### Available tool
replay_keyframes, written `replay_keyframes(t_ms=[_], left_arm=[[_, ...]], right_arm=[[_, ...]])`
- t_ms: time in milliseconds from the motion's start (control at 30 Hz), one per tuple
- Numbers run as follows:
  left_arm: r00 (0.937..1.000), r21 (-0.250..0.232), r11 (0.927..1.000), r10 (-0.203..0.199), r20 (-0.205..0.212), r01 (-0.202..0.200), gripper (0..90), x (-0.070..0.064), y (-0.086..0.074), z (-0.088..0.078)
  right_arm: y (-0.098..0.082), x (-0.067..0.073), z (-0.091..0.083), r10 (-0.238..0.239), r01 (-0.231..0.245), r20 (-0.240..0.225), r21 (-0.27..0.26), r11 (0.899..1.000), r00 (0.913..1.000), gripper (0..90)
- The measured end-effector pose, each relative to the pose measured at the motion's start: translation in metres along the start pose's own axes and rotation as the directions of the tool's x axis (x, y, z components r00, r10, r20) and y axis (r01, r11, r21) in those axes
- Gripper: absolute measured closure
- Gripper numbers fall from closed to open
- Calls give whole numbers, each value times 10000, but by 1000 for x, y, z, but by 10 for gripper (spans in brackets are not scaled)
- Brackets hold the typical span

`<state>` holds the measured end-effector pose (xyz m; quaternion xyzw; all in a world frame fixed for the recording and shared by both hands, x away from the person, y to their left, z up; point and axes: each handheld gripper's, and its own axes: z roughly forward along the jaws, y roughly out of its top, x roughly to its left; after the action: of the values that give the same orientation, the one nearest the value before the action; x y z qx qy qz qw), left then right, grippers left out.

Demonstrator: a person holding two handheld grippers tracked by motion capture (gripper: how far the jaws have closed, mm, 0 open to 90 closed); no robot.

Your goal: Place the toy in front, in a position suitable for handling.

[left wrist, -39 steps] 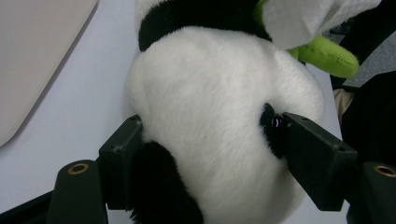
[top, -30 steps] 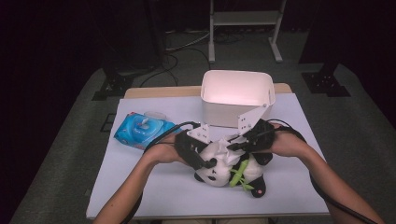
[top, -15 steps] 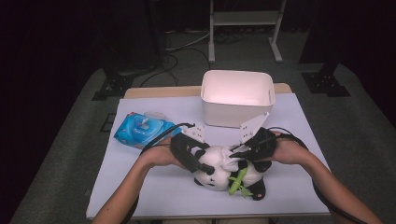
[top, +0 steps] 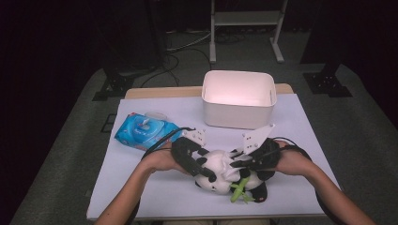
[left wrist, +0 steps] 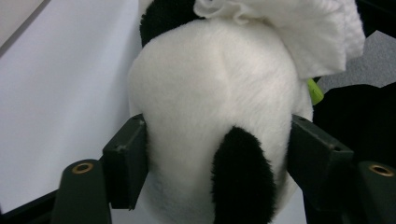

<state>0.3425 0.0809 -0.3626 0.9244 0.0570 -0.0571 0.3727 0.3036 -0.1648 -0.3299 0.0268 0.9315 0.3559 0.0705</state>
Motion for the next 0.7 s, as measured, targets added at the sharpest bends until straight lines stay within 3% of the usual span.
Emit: replay_keyframes(t_ms=[167, 333, 433, 533, 700], left_arm=[[9997, 174, 9997, 195, -155, -192, 318, 1, 6, -1], [9986, 171, 9987, 475, -252, -471, 329, -2, 5, -2], [9984, 138, 9987, 490, -280, -487, 329, -3, 6, -2], [9982, -12, 9988, 482, -367, -482, 329, -4, 10, -3], [9976, 163, 9984, 552, -421, -545, 329, -4, 14, -3]], right_arm=[[15, -4, 8, -383, 378, 178, 254, 9990, 9991, 802], [15, -8, 5, -195, 195, 86, 41, 9998, 9998, 802], [9, -8, -1, -103, 94, 307, 315, 9995, 9995, 802], [2, -7, -10, 106, -121, 521, 277, 9995, 9986, 802], [-14, -5, -33, 442, -461, 812, 209, 9987, 9957, 802]])
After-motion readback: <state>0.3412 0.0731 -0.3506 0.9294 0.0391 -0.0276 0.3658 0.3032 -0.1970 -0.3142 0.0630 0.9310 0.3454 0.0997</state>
